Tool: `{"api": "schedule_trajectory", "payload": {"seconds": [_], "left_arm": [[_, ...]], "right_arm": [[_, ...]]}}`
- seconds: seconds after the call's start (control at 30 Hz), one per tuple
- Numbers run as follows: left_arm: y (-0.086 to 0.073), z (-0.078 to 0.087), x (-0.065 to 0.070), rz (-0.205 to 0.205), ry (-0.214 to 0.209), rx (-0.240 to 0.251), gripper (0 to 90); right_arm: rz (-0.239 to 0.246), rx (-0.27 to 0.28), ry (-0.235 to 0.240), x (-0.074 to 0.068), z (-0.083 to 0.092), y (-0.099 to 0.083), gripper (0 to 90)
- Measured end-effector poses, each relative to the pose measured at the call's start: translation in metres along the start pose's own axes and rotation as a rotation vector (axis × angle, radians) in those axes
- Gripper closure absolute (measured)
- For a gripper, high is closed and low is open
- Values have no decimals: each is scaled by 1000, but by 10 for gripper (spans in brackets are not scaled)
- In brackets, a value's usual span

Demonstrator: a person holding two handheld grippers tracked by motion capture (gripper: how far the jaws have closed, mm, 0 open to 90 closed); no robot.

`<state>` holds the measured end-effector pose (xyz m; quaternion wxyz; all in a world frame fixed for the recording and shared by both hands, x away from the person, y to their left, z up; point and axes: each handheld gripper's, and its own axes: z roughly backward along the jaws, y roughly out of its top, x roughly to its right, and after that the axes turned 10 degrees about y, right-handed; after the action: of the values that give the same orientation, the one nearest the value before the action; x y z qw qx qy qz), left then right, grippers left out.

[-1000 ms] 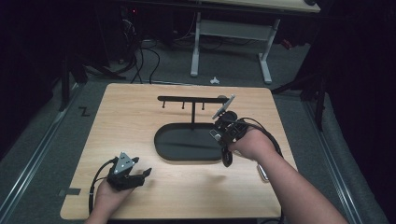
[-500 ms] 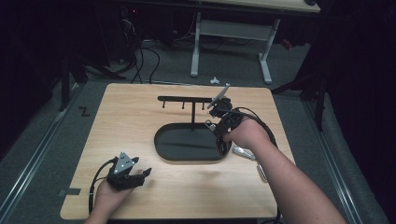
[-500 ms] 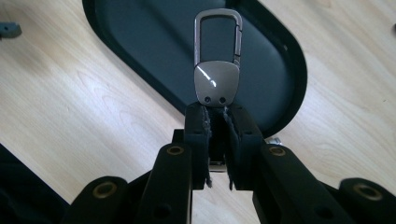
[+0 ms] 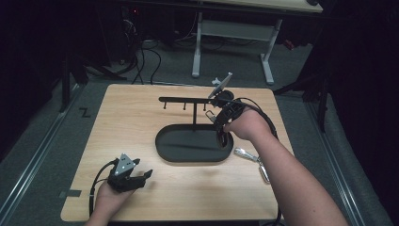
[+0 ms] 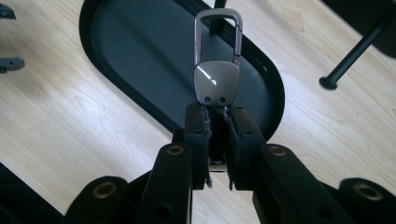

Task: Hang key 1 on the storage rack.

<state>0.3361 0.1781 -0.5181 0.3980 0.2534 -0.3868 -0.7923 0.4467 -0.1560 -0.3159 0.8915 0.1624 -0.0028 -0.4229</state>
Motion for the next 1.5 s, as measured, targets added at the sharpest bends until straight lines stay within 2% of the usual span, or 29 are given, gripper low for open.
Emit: {"api": "schedule_trajectory", "payload": {"seconds": [0.2, 0.33, 0.5, 0.57, 0.7, 0.87, 1.0, 1.07, 1.1, 1.13, 1.2, 1.5], "left_arm": [[0, 0, 0, -3, -3, -4, 338], [0, 0, 1, -2, -5, -3, 338], [0, 0, 0, -5, -5, -4, 338], [0, 0, 0, -5, -7, -4, 338], [0, -1, 1, -7, -8, -4, 338], [0, 0, 1, -8, -9, -5, 338], [-1, -1, 1, -12, -12, -11, 338], [0, -1, 1, -12, -13, -10, 338], [0, -1, 1, -12, -13, -10, 338], [0, -1, 1, -12, -13, -10, 338], [-1, -1, 1, -11, -12, -8, 338], [-1, -1, 1, -12, -13, -10, 338]], "right_arm": [[3, 8, -4, 0, -1, 8, 804], [-17, 11, -11, 1, -5, 14, 804], [-21, 19, -18, 6, -10, 21, 804], [-31, 18, -16, 5, -12, 22, 803], [-14, 13, -26, 4, -18, 24, 803], [-32, 17, -45, 6, -22, 27, 802], [-42, 14, -38, 8, -25, 28, 801], [-28, 11, -43, 8, -27, 29, 800], [-48, 7, -43, 7, -28, 29, 799], [-48, 7, -43, 7, -28, 29, 799], [-29, 4, -50, 8, -30, 30, 799], [-52, 14, -47, 12, -35, 29, 782]]}}
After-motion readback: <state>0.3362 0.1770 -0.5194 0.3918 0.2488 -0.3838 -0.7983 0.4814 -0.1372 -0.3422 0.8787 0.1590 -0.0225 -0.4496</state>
